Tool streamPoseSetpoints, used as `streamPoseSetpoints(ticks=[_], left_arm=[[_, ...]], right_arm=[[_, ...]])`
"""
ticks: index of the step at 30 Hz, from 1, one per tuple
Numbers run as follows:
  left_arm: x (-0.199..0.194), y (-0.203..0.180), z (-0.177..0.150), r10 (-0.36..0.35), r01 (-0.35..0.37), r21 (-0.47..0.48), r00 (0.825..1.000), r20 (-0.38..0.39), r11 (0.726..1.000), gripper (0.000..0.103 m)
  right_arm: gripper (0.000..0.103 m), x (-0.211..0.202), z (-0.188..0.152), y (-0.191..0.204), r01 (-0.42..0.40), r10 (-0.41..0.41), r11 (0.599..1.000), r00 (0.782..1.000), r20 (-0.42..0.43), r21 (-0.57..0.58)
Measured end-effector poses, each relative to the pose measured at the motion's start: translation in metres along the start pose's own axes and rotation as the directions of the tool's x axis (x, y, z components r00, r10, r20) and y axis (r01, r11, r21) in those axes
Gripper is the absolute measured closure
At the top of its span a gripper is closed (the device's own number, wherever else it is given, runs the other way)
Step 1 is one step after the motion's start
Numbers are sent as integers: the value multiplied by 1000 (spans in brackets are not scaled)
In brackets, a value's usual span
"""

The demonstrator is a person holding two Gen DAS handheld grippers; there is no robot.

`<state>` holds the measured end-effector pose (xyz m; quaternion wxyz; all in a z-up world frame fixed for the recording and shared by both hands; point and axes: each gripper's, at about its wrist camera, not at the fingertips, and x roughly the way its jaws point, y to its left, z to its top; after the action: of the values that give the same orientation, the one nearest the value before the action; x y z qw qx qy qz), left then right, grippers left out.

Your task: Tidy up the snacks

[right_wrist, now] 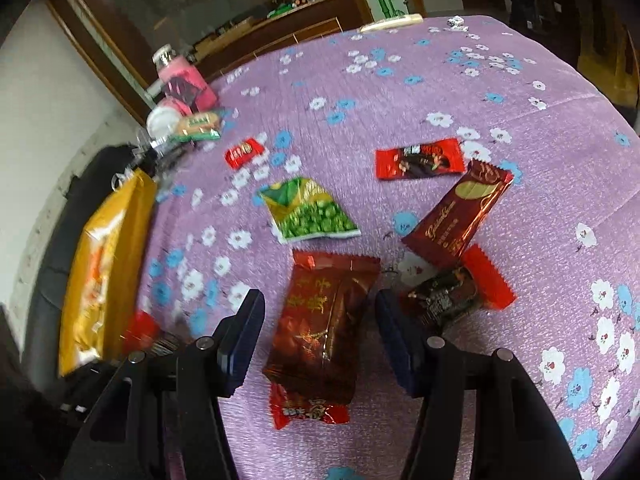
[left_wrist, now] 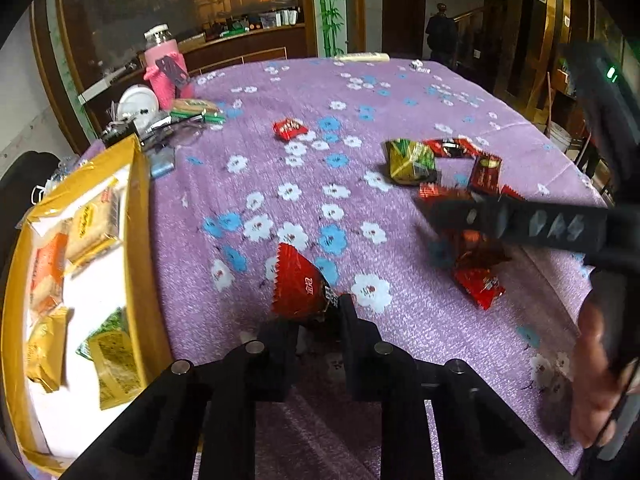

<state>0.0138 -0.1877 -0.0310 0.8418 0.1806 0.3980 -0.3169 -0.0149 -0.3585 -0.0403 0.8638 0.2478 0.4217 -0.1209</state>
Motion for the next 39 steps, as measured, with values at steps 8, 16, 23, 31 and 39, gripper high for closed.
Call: streamPoseSetpoints(ticks=[8,16,23,31,39], left_arm=[[9,8,16,-50,49,-37,999,-20,998,88],[20,-5,31,-139,142,-84,990,32,986,88],[7,0,30,-134,144,-80,984,115,986,88],[3,9,30,-146,161,-103,979,140,981,88],[2,10,28,-158,174,-104,977,143,979,88]], right_arm=[[68,-3,-3,5,51,-50,998,998,34,-40],[68,-22,2,2,22,-22,1000,992,125,-1],[68,-32,1,8,-24,25,1000,986,162,-7],[68,-36,0,14,-29,34,999,981,191,-28],[68,-36,-1,17,-27,35,999,981,191,-43]])
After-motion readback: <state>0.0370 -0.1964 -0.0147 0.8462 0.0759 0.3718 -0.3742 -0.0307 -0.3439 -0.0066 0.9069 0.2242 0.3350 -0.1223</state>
